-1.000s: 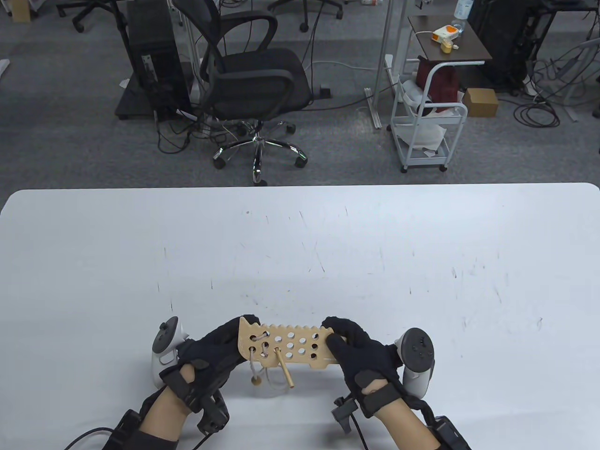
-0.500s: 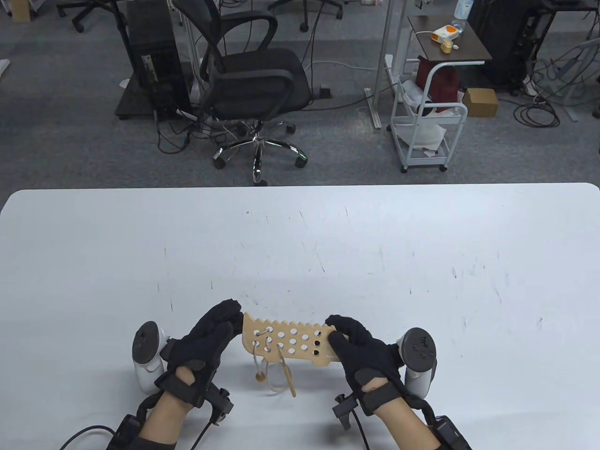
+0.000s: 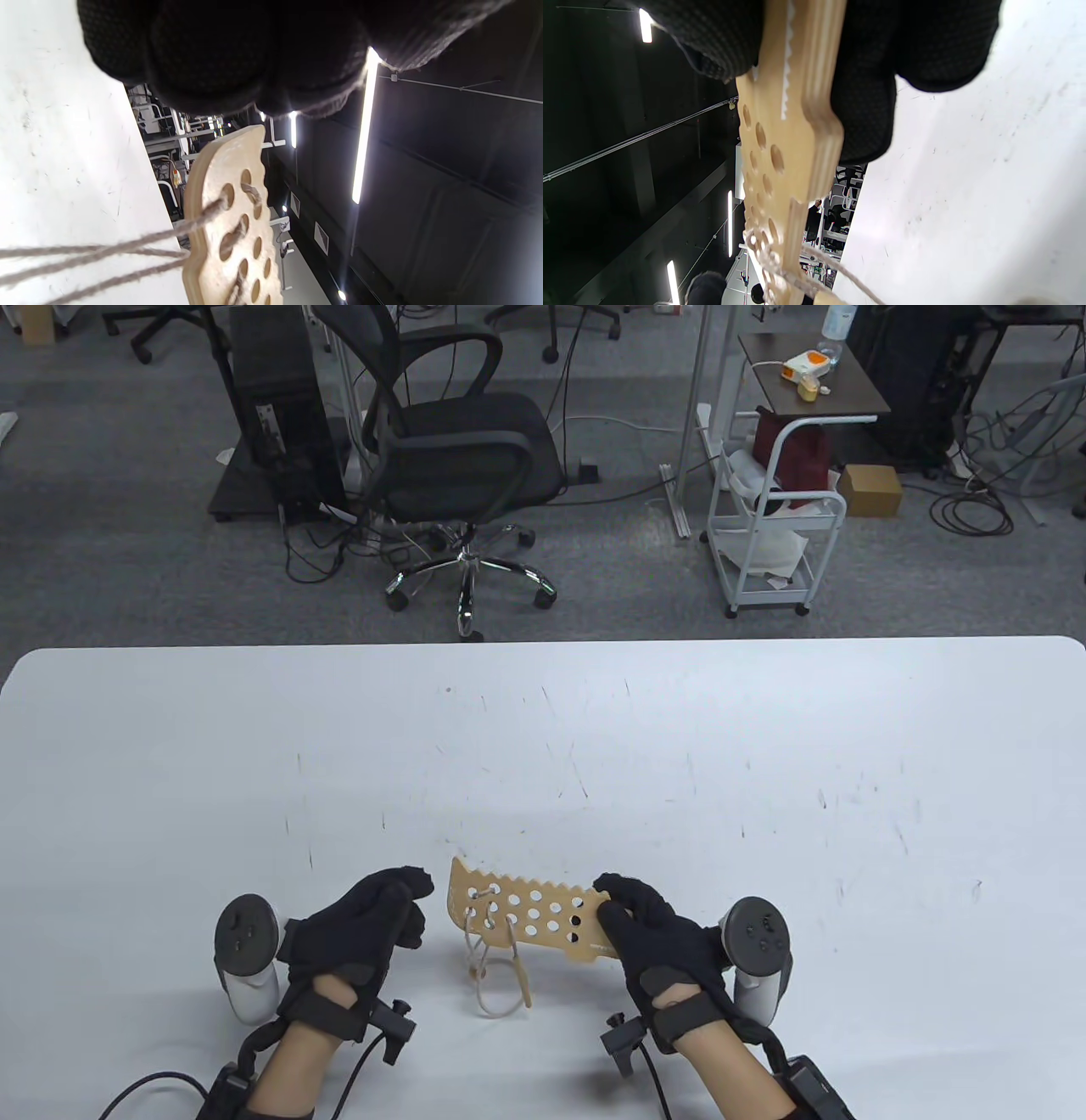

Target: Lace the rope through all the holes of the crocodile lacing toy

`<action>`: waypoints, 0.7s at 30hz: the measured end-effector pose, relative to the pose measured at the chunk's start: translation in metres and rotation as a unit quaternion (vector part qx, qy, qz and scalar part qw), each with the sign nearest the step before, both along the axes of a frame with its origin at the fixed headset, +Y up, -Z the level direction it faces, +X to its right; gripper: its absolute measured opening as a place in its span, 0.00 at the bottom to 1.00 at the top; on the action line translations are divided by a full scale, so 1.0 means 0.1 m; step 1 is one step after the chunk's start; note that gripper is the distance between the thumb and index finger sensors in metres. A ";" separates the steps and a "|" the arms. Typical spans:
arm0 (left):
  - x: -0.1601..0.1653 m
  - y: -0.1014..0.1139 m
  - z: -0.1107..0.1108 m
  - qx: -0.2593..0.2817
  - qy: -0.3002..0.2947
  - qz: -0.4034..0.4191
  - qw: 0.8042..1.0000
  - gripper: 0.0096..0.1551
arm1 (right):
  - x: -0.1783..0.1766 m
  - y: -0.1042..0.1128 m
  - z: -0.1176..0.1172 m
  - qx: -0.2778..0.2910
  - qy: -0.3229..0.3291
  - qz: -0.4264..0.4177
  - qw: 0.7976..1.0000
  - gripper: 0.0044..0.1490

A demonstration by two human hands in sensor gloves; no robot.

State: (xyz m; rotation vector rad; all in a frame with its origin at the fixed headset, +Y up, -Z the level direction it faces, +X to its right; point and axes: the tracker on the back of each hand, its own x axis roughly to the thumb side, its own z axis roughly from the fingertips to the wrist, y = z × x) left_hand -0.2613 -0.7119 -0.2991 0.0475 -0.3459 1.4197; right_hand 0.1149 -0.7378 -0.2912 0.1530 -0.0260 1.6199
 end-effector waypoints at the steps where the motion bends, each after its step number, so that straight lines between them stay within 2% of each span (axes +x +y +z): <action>1: 0.02 0.00 -0.01 -0.004 -0.013 0.004 1.000 0.28 | 0.00 -0.01 0.00 -0.004 0.000 -0.004 1.000 0.30; 3: 0.09 -0.02 -0.02 -0.021 -0.042 -0.005 0.999 0.29 | 0.00 -0.03 -0.01 -0.011 0.001 -0.013 1.000 0.31; 5: 0.19 -0.06 -0.02 -0.039 -0.095 -0.056 0.993 0.30 | -0.01 -0.05 -0.01 -0.020 0.004 -0.025 0.999 0.31; 8: 0.29 -0.12 -0.02 -0.058 -0.125 -0.126 0.982 0.31 | -0.02 -0.07 -0.01 -0.029 0.010 -0.039 0.999 0.31; 14: 0.38 -0.23 -0.01 -0.096 -0.147 -0.214 0.961 0.35 | -0.05 -0.08 -0.01 -0.039 0.020 -0.053 0.998 0.31; 21: 0.46 -0.31 -0.01 -0.109 -0.160 -0.241 0.951 0.36 | -0.09 -0.09 0.01 -0.051 0.035 -0.069 0.996 0.31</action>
